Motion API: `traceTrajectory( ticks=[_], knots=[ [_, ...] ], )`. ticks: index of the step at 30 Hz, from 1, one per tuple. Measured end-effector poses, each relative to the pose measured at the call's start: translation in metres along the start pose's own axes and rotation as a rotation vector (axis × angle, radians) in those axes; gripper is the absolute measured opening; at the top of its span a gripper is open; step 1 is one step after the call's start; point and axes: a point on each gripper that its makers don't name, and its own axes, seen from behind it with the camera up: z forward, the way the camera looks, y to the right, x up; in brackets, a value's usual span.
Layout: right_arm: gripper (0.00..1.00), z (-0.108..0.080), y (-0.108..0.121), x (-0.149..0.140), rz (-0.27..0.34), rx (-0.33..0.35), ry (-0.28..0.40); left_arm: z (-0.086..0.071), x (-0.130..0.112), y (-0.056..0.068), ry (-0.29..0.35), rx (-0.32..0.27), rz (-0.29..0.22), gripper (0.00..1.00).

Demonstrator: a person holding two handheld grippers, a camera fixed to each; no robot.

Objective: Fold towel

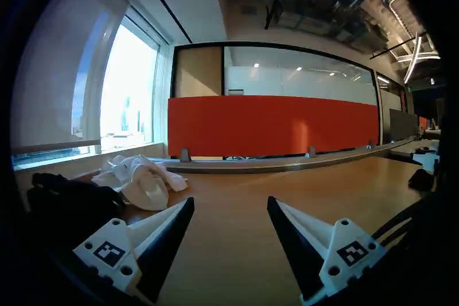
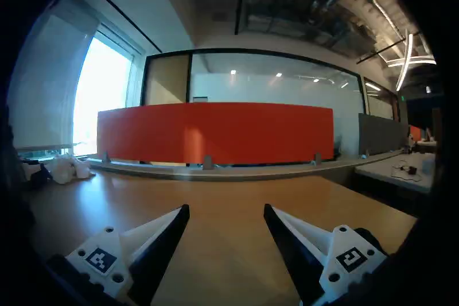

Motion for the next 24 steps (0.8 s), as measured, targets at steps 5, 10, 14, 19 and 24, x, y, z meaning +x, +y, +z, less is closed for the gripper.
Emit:
traceTrajectory(
  ticks=[5,10,14,19,24],
  knots=[
    [1.00,-0.0001,-0.0001,0.0005,0.000,0.000,0.000,0.0005,-0.0004,-0.0003,0.000,0.000,0.000,0.94],
    [1.00,-0.0002,-0.0003,0.0006,0.001,0.000,0.000,0.0010,-0.0004,-0.0004,0.000,0.000,0.000,0.94],
    [1.00,-0.0003,-0.0004,0.0007,0.001,0.000,0.000,0.0016,-0.0008,-0.0005,0.000,0.000,0.000,0.94],
    [1.00,-0.0004,-0.0001,0.0007,0.001,0.000,0.000,0.0021,-0.0011,-0.0007,0.000,-0.001,0.000,0.94],
    [1.00,-0.0006,0.0000,0.0007,0.000,0.000,0.000,0.0026,-0.0014,-0.0012,0.000,0.000,0.000,0.94]
  ],
)
